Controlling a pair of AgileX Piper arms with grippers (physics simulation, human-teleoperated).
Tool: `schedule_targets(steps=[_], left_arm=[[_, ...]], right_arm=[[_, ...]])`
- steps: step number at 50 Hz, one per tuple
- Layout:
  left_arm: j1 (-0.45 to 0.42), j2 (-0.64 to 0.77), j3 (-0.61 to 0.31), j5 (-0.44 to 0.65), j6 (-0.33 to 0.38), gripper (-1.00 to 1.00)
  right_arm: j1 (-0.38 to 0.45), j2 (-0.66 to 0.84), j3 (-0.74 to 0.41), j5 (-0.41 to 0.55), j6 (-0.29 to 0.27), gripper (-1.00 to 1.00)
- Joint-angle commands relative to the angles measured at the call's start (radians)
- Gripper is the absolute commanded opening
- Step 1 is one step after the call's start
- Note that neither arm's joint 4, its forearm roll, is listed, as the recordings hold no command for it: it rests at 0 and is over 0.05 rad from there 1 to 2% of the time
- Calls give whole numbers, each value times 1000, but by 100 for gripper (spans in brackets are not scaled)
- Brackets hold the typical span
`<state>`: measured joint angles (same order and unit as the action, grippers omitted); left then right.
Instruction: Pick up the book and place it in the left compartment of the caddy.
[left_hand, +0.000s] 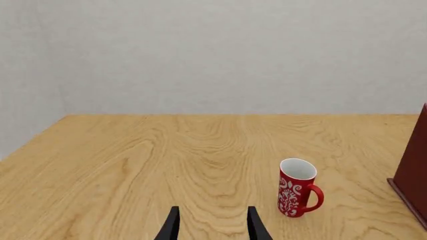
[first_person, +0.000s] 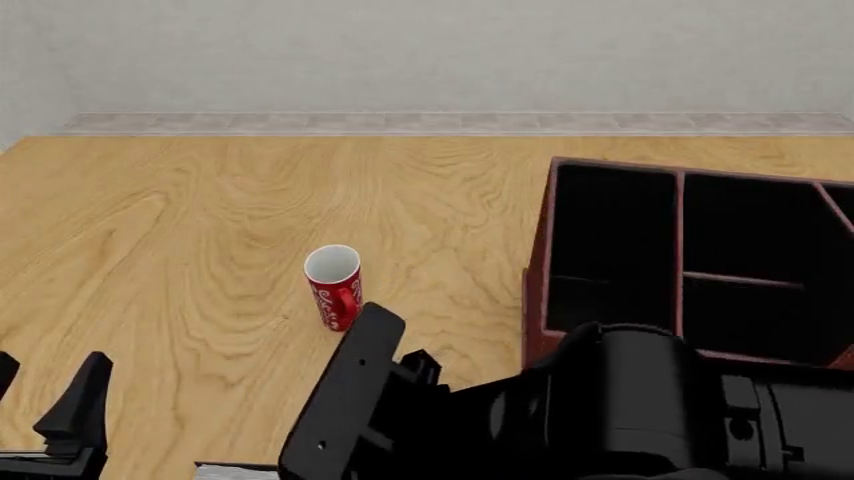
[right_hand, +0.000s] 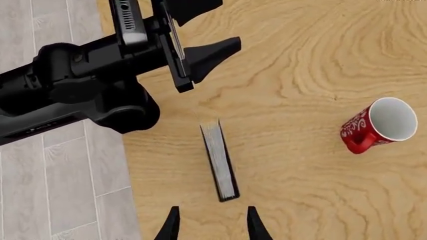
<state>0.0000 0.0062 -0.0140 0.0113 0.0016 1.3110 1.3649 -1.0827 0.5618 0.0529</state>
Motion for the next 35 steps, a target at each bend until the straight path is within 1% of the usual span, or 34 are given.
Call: schedule_targets(steps=[1,2,3,6,7,12,20,24,35], left_arm=[[0,2,-2,-2,1,100],[0,2,-2,-2,1,100],[0,2,-2,-2,1,100],[0,2,-2,-2,1,100],[0,2,-2,-2,1,100],[0,2,-2,-2,1,100],[0,2,-2,-2,1,100],[0,2,-2,-2,1,100],[0,2,-2,-2,1,100]], right_arm=[[3,22,9,-26,-23,100],[8,23,17,-40,-40,100],[6,25,21,-46,-37,100],[-5,31,27,-56,-62,100],[-12,31,31,-63,-77,100],[-24,36,50,-75,-82,100],[-41,44,58,-89,-112,100],[-35,46,65,-101,-123,100],[-26,57,79,-127,-124,100]])
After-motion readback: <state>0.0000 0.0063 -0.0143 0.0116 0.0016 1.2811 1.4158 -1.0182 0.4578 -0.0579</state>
